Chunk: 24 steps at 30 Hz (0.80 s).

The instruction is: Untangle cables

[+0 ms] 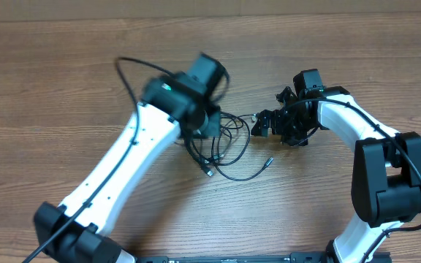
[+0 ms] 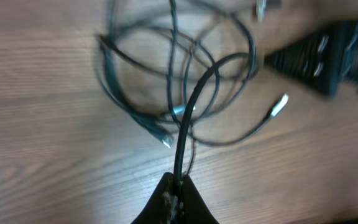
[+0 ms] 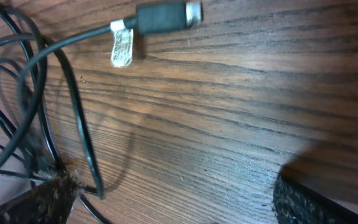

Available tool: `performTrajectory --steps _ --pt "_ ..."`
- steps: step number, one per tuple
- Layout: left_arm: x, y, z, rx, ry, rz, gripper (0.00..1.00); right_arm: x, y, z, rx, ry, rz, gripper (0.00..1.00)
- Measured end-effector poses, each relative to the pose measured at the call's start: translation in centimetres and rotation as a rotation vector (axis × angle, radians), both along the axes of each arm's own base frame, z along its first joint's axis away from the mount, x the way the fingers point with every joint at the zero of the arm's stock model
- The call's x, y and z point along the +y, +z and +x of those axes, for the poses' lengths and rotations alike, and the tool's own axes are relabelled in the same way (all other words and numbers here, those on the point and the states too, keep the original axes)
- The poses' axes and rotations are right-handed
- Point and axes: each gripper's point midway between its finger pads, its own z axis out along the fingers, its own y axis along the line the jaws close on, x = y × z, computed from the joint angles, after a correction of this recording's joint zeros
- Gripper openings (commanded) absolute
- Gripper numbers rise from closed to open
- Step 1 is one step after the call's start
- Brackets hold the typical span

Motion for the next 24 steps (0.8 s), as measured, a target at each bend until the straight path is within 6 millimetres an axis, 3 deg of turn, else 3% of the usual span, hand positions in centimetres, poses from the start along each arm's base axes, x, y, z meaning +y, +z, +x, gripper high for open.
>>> performTrajectory --steps 3,6,12,16,19,24 --pt "1.0 4.2 1.6 -0.092 0.053 -0.072 0.04 0.0 0.0 0.0 0.0 0.0 0.0 1.0" --pt "1.7 9.3 1.9 -0.201 0.078 -0.175 0.04 0.0 0.0 0.0 -0.001 0.0 0.0 1.0" --pt "2.6 20.2 -1.7 -0.467 0.051 -0.368 0.04 0.0 0.0 0.0 0.0 0.0 0.0 1.0" --pt "4.1 26.2 -5.1 -0.65 0.032 -0.47 0.04 0.0 0.0 0.0 0.0 0.0 0.0 1.0" --pt "5.3 29.4 -7.5 -0.762 0.026 -0.523 0.04 0.0 0.0 0.0 0.0 0.0 0.0 1.0" --pt "7.2 31.9 -10.5 -0.868 0.039 -0.555 0.04 0.0 0.0 0.0 0.0 0.0 0.0 1.0"
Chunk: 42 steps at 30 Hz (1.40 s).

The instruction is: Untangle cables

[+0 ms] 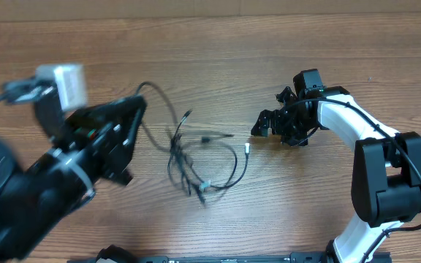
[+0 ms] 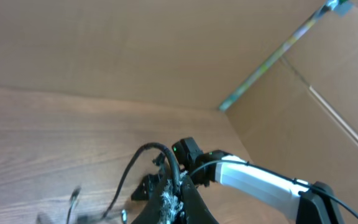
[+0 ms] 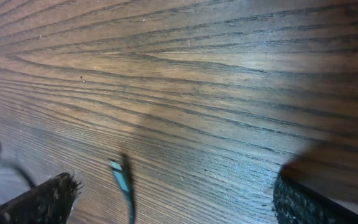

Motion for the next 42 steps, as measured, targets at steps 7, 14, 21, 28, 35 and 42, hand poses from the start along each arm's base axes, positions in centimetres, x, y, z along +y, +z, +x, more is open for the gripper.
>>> performTrajectory --steps 7,14,21,28,35,42 --pt "1.2 -0.2 0.0 -0.001 0.059 0.017 0.04 0.0 0.0 0.0 0.0 0.0 0.0 1.0" --pt "0.0 -2.1 2.9 0.072 0.071 0.058 0.04 0.0 0.0 0.0 0.001 -0.001 -0.002 1.0" --pt "-1.6 -5.0 6.2 0.176 0.065 0.111 0.04 -0.3 -0.2 0.3 -0.011 -0.002 -0.021 1.0" --pt "-3.2 -8.0 7.4 0.288 0.018 0.147 0.04 0.5 0.3 1.2 -0.047 -0.01 0.028 1.0" --pt "-4.1 -11.7 9.0 0.408 -0.004 0.22 0.04 1.8 1.1 -3.2 0.166 -0.024 0.124 1.0" --pt "-4.6 -13.7 10.1 0.457 -0.02 0.274 0.04 4.1 1.4 -6.0 0.206 0.113 0.139 1.0"
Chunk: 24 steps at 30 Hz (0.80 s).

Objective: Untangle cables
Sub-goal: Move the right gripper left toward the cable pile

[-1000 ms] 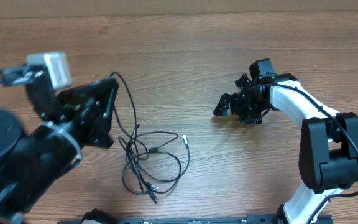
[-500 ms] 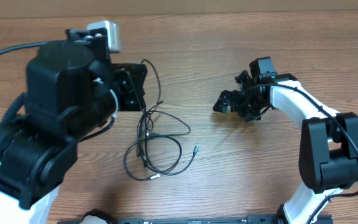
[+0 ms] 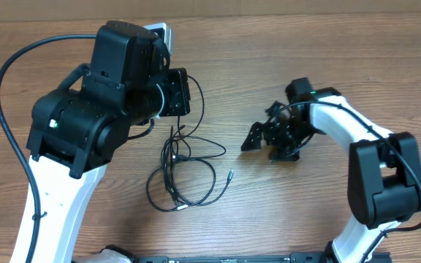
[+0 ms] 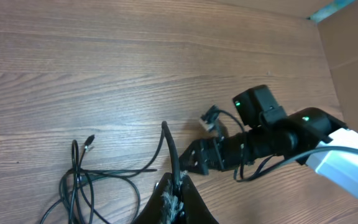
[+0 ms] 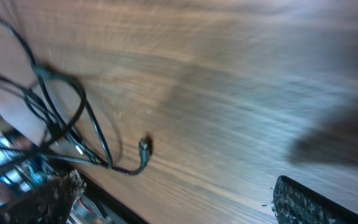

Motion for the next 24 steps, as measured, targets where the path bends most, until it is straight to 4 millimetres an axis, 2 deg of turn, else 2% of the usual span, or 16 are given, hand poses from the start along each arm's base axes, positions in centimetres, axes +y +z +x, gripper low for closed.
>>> performTrajectory --steps 5,10,14,18,24 --pt "0.8 -0.2 0.1 0.008 0.021 0.013 0.04 2.7 -0.5 -2.1 -0.013 0.11 0.023 1.0" --pt "3.0 -0.8 0.5 0.039 0.087 0.033 0.04 5.7 -1.0 -3.0 -0.065 0.179 0.075 1.0" --pt "4.8 -1.5 0.4 0.081 0.135 0.043 0.04 7.9 -0.9 -2.9 -0.11 0.19 0.108 1.0" --pt "5.7 -1.9 0.1 0.119 0.154 0.023 0.04 9.8 -0.8 -2.4 -0.168 0.203 0.133 1.0" --pt "5.2 -1.6 -0.2 0.131 0.082 -0.029 0.05 10.8 -1.3 -1.7 -0.232 0.175 0.045 1.0"
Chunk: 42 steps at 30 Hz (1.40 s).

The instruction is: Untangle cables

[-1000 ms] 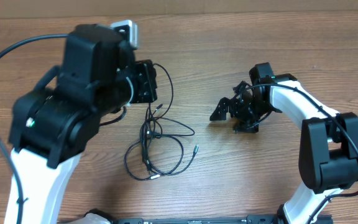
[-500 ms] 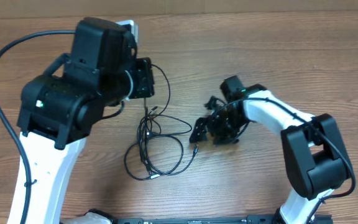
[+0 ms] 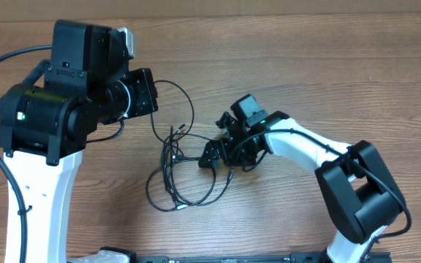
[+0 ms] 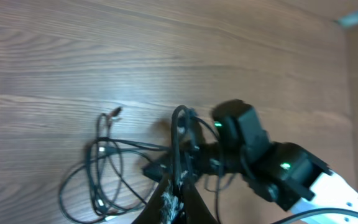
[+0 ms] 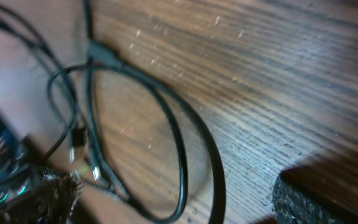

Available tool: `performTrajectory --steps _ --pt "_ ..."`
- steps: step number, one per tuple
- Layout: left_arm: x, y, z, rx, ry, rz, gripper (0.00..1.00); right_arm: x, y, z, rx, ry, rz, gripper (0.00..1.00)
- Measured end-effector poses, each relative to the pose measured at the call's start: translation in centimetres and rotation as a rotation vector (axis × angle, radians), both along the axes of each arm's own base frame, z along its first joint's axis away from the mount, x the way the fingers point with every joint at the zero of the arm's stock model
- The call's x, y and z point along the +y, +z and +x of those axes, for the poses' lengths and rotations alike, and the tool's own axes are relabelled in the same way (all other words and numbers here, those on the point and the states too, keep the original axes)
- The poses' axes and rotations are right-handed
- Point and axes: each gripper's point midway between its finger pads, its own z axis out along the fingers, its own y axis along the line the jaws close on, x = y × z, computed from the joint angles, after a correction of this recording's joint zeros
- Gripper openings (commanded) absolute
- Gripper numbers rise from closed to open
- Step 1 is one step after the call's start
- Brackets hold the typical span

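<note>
Several thin black cables lie in a tangle [image 3: 177, 175] left of the table's middle. One black cable [image 3: 188, 109] rises from it in a loop to my left gripper [image 3: 146, 91], held high and shut on that cable [image 4: 178, 143]; the pinched fingers [image 4: 166, 202] show at the bottom of the left wrist view. My right gripper [image 3: 214, 155] sits low at the tangle's right edge, open. In the right wrist view a cable loop [image 5: 185, 149] lies on the wood between its spread fingertips [image 5: 316, 199].
The wooden table [image 3: 327, 66] carries nothing else. A cardboard wall runs along the far edge [image 3: 269, 7]. My right arm [image 4: 260, 155] shows in the left wrist view, stretched toward the tangle [image 4: 101, 177].
My right gripper has moved left from a gap beside the tangle to its right edge, with a loop now between its open fingers. The left arm shifted slightly left, still holding its cable.
At first my left gripper was low at the tangle, shut on a cable, with the right gripper open just to the right. Then the left was raised and the tangle lay further left, away from the right gripper. Now the right gripper has reached the tangle again.
</note>
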Motion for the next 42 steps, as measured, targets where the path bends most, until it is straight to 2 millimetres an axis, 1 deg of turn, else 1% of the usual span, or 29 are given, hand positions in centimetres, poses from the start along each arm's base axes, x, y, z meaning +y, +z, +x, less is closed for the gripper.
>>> performTrajectory --steps 5,10,15,21,24,28,30,36,37,40,42 --pt "-0.9 0.2 -0.5 0.003 -0.066 -0.031 0.04 0.3 -0.5 0.1 -0.078 -0.054 -0.131 1.0" --pt "-0.7 0.2 -0.5 -0.001 -0.075 -0.036 0.04 0.1 -0.9 0.7 -0.158 -0.108 -0.232 1.0" --pt "0.2 0.4 -0.1 -0.003 -0.056 -0.06 0.04 -1.6 -1.4 2.1 -0.227 -0.188 -0.333 1.0" --pt "-0.1 1.6 -0.3 -0.027 -0.132 -0.165 0.04 -3.6 -1.8 3.0 -0.287 -0.236 -0.433 1.0" --pt "-0.6 2.9 -0.2 -0.061 -0.182 -0.248 0.04 -4.6 -2.0 3.1 -0.305 -0.249 -0.487 1.0" --pt "-1.2 4.9 -0.2 -0.113 -0.246 -0.364 0.04 -6.7 -2.4 3.1 -0.327 -0.267 -0.582 1.0" --pt "-1.5 6.1 -0.3 -0.143 -0.286 -0.43 0.04 -7.0 -2.4 3.1 -0.33 -0.284 -0.599 1.0" --pt "-2.3 11.0 -1.4 -0.271 -0.464 -0.643 0.04 -8.0 -2.3 3.4 -0.343 -0.338 -0.644 1.0" --pt "-2.4 12.3 -1.7 -0.302 -0.511 -0.689 0.04 -8.3 -2.2 3.5 -0.346 -0.353 -0.657 1.0" --pt "-2.4 13.8 -2.2 -0.333 -0.567 -0.739 0.04 -9.1 -2.1 3.5 -0.352 -0.389 -0.694 1.0" --pt "-2.4 14.3 -2.6 -0.324 -0.587 -0.77 0.04 -9.9 -2.0 3.6 -0.352 -0.421 -0.719 1.0"
